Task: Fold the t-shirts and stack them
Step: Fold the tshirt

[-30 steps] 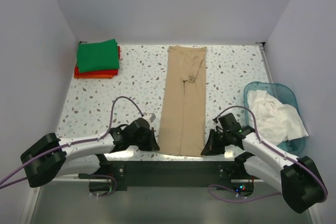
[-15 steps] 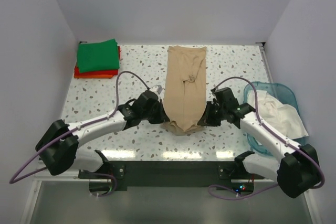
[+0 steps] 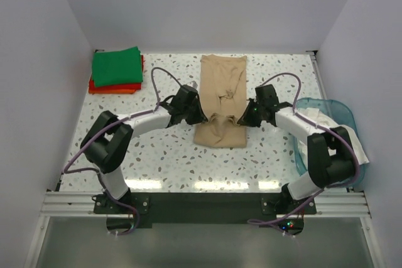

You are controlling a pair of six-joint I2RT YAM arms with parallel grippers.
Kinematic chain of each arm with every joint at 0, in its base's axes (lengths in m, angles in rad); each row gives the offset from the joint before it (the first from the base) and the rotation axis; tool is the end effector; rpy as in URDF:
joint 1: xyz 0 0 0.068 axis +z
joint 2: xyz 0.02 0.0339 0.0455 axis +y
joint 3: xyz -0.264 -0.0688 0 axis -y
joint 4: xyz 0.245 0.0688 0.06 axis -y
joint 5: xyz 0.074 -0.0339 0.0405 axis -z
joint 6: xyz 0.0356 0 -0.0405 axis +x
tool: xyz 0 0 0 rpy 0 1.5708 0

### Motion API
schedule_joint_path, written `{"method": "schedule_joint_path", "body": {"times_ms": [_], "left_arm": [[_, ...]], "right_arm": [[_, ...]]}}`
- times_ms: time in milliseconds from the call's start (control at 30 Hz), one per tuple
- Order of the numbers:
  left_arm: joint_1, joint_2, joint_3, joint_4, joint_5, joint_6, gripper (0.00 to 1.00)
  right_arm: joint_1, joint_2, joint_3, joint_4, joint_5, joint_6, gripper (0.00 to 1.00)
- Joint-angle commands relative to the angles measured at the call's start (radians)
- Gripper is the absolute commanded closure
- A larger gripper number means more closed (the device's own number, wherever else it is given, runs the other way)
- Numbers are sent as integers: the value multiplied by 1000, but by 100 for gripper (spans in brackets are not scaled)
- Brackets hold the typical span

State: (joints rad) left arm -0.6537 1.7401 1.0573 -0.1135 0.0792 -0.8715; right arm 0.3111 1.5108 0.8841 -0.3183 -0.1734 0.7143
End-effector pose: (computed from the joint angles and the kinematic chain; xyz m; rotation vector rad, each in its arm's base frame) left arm 0.2912 -0.2266 0.1874 -0.2336 2.5118 -0.7829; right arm 0.2853 0.0982 0.1935 0.4511 2.5740 0.6124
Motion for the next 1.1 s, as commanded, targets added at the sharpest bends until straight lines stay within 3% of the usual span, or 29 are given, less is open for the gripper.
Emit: {"method": "schedule_joint_path", "body": {"times_ms": [0, 233, 1067], "left_arm": [[32, 67, 87, 51, -1, -4, 100], [80, 153, 197, 32, 1, -3, 100], [157, 297, 356, 14, 21, 34, 100]], "right_arm": [[-36, 52, 87, 96, 14, -2, 100], [-64, 152, 167, 107, -9, -3, 100], [-153, 364, 329, 147, -109, 28, 100]]}}
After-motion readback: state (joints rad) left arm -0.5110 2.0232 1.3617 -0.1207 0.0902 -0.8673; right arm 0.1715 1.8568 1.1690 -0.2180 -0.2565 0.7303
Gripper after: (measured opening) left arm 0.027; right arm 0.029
